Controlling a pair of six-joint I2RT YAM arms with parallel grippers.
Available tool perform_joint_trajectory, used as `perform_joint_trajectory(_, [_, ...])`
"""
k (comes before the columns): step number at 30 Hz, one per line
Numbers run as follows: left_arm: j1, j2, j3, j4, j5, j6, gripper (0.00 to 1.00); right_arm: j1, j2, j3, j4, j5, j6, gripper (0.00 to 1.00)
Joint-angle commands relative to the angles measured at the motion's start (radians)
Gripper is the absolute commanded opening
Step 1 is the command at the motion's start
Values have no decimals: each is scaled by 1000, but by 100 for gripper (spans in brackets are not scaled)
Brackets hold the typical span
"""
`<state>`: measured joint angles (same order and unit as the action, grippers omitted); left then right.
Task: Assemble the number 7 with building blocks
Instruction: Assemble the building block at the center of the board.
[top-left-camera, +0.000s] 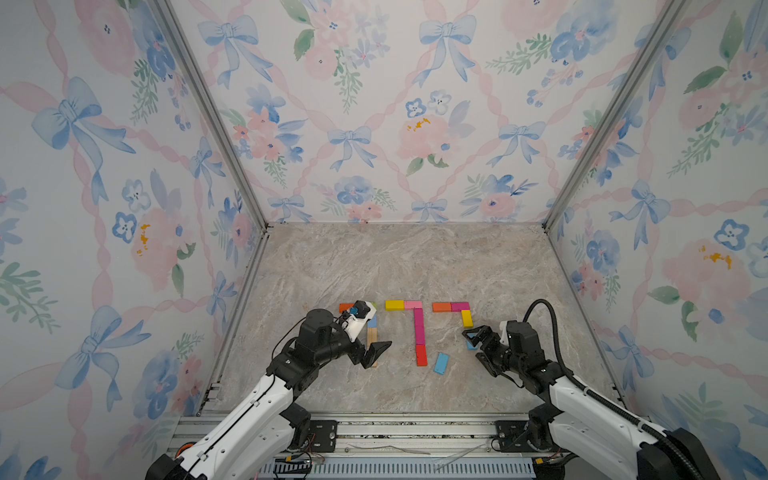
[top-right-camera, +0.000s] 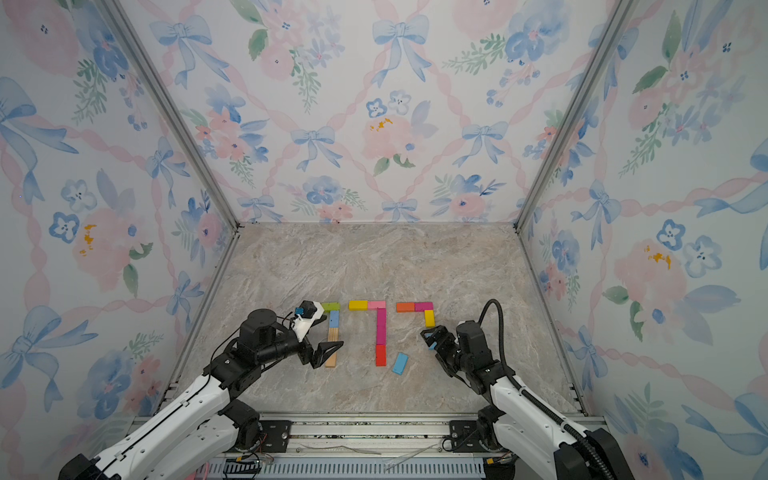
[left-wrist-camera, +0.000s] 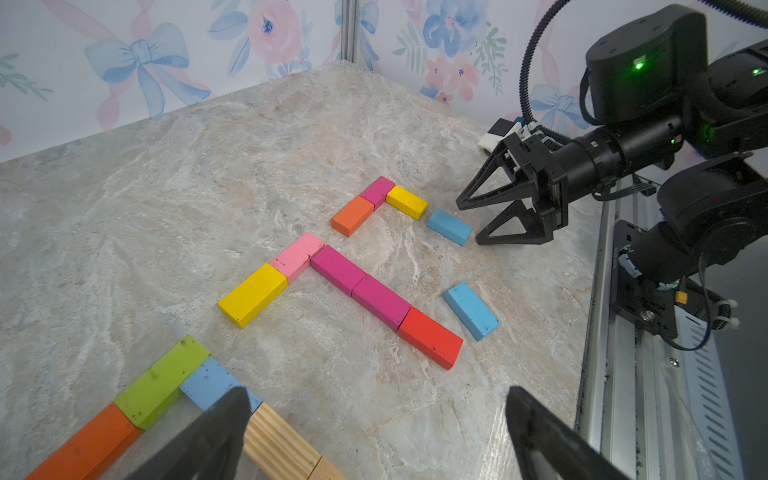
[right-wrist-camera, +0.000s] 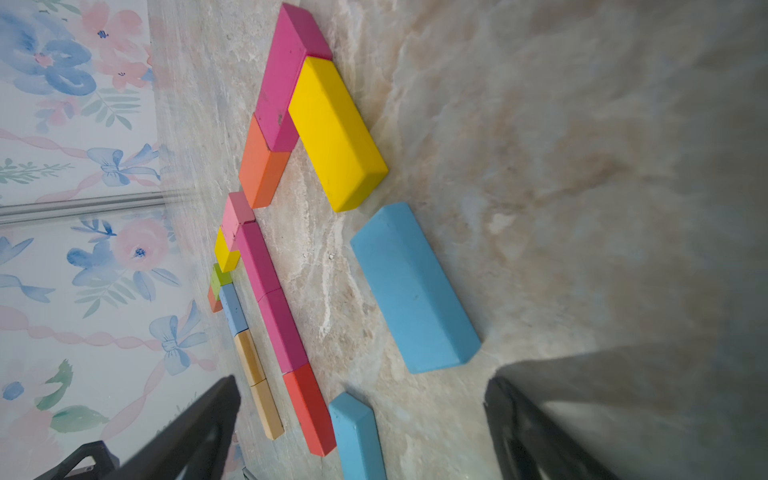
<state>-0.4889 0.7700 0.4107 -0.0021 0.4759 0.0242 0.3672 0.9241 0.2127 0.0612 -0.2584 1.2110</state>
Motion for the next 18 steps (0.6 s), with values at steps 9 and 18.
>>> perform_joint_trajectory(9, [-4, 9, 4, -9, 0, 15, 98, -6, 97, 7, 2, -5, -28, 94])
perform_joint_trajectory(18, [-4, 17, 4, -10, -2, 16, 98, -14, 137, 12, 23, -7, -36, 94])
